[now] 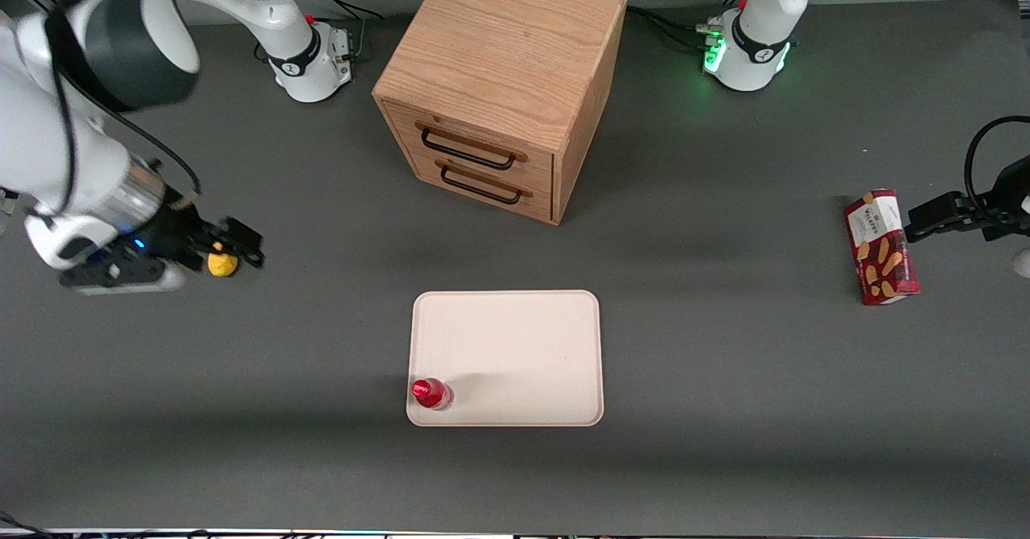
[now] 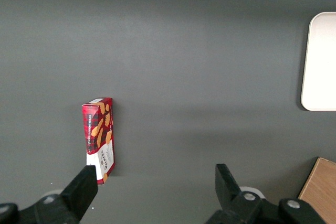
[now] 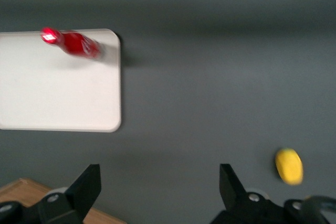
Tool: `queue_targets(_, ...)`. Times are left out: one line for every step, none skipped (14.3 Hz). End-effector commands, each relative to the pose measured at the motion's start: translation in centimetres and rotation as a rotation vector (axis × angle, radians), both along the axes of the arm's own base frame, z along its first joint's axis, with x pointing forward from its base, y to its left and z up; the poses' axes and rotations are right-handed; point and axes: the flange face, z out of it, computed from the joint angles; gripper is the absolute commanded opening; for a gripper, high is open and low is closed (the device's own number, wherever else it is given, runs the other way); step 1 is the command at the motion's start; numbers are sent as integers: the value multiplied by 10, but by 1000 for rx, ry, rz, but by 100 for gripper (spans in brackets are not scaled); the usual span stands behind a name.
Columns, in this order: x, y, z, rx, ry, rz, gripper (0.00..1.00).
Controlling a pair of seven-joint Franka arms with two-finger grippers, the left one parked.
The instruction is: Place coke bottle on tray
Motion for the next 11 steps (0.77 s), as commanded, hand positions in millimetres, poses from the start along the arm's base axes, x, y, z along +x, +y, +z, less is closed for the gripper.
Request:
queue_targets(-43, -45, 7, 26, 72, -71, 100)
queue_targets(-54, -54, 21, 27, 74, -64, 100)
queue_targets(-63, -57, 33, 18, 66, -28, 100)
queue_targets(-68, -61, 39, -25, 83, -19, 100)
queue_targets(-70, -64, 46, -47, 91, -15, 100)
queue_targets(-69, -65, 50, -53, 88, -14, 100)
queue_targets(-65, -64, 54, -58, 80, -21, 100)
queue_targets(-58, -63, 64, -61, 57, -25, 100)
queue_targets(-49, -63, 68, -77, 45, -37, 100)
queue_targets(-46, -63, 70, -77, 41, -75, 100)
queue_targets(-46, -62, 71, -73, 41, -121, 100)
